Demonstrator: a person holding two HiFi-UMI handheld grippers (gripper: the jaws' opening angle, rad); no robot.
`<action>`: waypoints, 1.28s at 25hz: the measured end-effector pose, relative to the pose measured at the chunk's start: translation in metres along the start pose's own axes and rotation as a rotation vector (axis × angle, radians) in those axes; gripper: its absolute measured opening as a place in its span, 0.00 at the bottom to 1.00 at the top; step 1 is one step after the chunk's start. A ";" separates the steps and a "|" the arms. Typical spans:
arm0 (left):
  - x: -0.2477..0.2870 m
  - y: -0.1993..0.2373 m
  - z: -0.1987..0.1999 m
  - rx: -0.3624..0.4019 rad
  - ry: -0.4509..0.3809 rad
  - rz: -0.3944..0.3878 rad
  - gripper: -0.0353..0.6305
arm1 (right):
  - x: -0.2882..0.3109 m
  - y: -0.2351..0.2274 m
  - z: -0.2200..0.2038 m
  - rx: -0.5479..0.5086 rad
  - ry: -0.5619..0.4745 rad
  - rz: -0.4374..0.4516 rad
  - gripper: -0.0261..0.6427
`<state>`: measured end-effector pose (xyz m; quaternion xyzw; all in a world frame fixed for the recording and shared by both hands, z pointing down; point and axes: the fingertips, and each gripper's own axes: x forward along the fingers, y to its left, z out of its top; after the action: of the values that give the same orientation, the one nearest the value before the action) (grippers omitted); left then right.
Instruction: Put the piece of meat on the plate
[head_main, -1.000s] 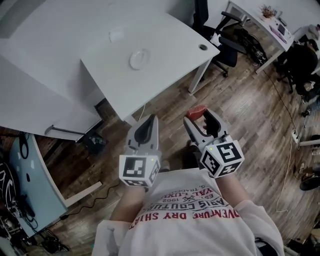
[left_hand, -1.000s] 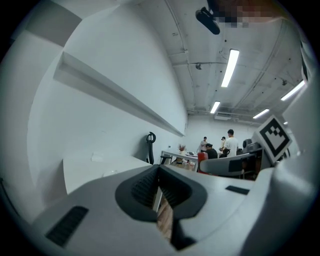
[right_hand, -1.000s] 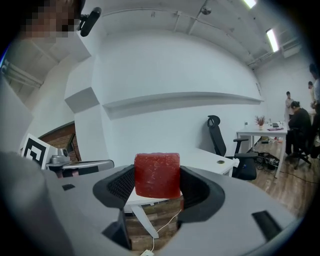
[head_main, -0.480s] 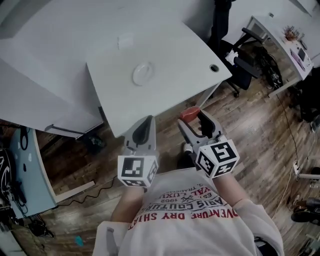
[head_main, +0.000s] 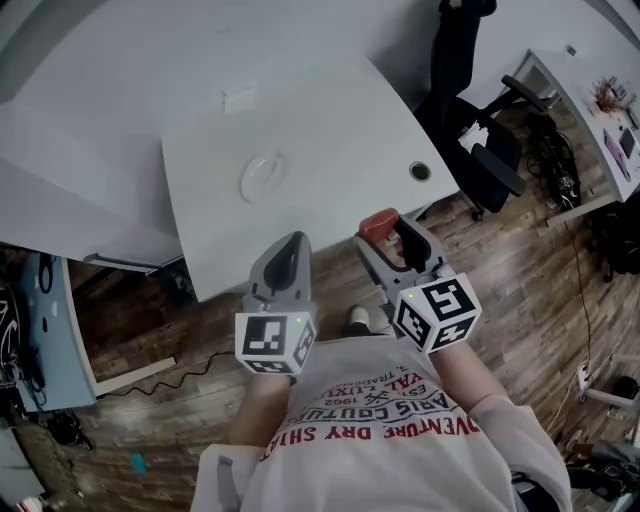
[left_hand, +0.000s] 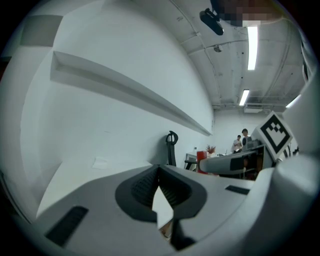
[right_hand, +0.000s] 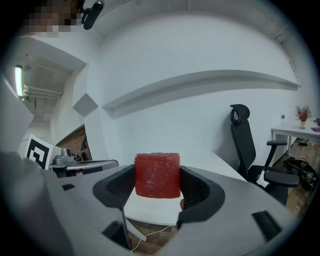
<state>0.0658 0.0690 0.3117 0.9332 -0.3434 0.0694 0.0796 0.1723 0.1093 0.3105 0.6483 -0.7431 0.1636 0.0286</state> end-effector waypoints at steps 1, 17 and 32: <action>0.007 -0.002 -0.001 -0.003 0.007 0.013 0.06 | 0.003 -0.009 0.000 0.002 0.007 0.010 0.47; 0.081 0.094 -0.011 -0.076 0.079 0.170 0.06 | 0.134 -0.038 0.005 0.022 0.119 0.127 0.47; 0.151 0.235 -0.019 -0.127 0.150 0.166 0.06 | 0.294 -0.007 0.010 -0.014 0.247 0.157 0.47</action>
<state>0.0251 -0.1984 0.3814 0.8869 -0.4161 0.1236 0.1580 0.1347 -0.1746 0.3776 0.5632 -0.7833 0.2385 0.1113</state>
